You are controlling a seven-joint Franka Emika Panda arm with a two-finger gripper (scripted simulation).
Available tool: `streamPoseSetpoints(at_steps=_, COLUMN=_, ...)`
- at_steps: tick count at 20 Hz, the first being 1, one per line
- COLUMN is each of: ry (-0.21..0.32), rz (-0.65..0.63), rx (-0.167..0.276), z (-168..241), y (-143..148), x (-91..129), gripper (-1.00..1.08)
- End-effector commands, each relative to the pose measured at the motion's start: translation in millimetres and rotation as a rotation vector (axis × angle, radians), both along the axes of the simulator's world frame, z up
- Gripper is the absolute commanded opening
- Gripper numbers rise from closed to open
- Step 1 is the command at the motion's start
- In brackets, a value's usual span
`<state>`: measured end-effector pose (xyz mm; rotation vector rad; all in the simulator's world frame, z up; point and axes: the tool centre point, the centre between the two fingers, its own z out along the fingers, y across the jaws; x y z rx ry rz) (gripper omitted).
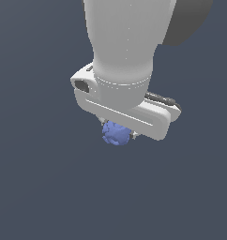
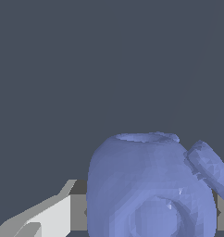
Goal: Pick up the object and move it to a goal position.
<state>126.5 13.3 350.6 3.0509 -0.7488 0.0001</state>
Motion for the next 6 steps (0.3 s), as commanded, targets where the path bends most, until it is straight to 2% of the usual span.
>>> streamPoseSetpoints(at_steps=1, ry=0.000, rz=0.000, rx=0.000, z=2.5, y=0.1, x=1.4, gripper=-1.00)
streamPoseSetpoints(at_steps=6, ry=0.000, rz=0.000, rx=0.000, z=3.5, y=0.2, x=2.4, gripper=-1.00)
